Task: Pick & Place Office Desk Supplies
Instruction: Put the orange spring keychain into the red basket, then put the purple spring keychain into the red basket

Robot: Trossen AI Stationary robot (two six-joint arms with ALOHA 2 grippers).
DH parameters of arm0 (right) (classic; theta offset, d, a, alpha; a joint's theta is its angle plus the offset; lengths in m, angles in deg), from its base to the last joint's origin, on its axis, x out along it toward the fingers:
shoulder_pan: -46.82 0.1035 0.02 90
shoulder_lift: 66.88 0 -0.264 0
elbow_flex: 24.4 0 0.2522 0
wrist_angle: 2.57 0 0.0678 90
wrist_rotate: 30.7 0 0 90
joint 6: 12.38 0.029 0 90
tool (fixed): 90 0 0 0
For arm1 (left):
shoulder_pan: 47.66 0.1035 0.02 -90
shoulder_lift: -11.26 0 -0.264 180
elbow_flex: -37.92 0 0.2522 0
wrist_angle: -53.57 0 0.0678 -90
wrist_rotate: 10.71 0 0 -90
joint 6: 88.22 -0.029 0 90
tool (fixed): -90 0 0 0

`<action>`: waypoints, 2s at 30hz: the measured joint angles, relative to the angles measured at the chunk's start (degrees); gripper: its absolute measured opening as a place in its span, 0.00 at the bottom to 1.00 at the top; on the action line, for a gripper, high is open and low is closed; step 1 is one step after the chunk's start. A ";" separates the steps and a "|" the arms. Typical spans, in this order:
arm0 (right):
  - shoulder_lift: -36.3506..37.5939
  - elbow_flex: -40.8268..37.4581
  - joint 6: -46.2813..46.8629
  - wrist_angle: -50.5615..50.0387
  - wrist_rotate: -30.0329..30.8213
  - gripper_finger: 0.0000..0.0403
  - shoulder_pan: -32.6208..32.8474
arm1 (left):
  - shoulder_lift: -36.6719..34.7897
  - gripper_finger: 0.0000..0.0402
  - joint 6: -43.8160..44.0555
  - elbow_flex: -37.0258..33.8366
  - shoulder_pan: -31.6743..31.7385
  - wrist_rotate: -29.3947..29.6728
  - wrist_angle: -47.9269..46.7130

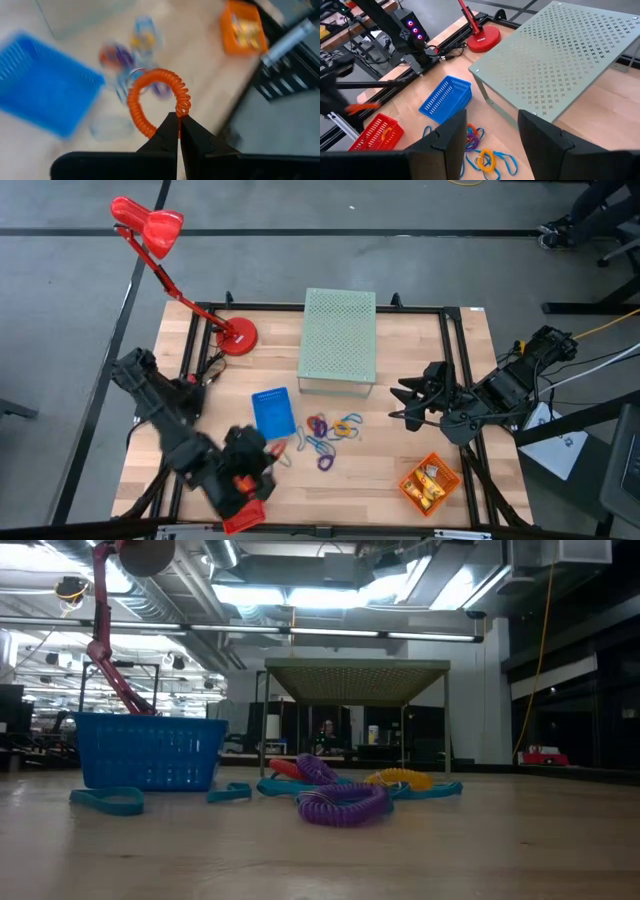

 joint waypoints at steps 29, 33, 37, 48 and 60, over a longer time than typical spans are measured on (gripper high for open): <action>-3.80 0.02 3.50 1.61 0.41 0.44 0.00 | 0.04 0.01 1.54 -21.84 -5.90 -38.20 21.31; -3.80 0.02 3.56 2.20 0.07 0.44 0.00 | 0.04 0.01 -2.33 -25.57 -3.81 -42.07 27.00; -3.80 0.02 3.61 2.21 -0.09 0.44 0.00 | 0.04 0.01 -3.91 -27.89 -2.31 -43.02 29.34; -3.80 0.01 3.41 2.38 -0.15 0.44 0.00 | 0.04 0.04 -3.21 -28.85 -1.81 -45.08 30.88; -3.80 0.02 2.66 2.36 -0.11 0.44 0.00 | 0.04 0.33 -1.02 -28.85 -1.85 -45.34 31.63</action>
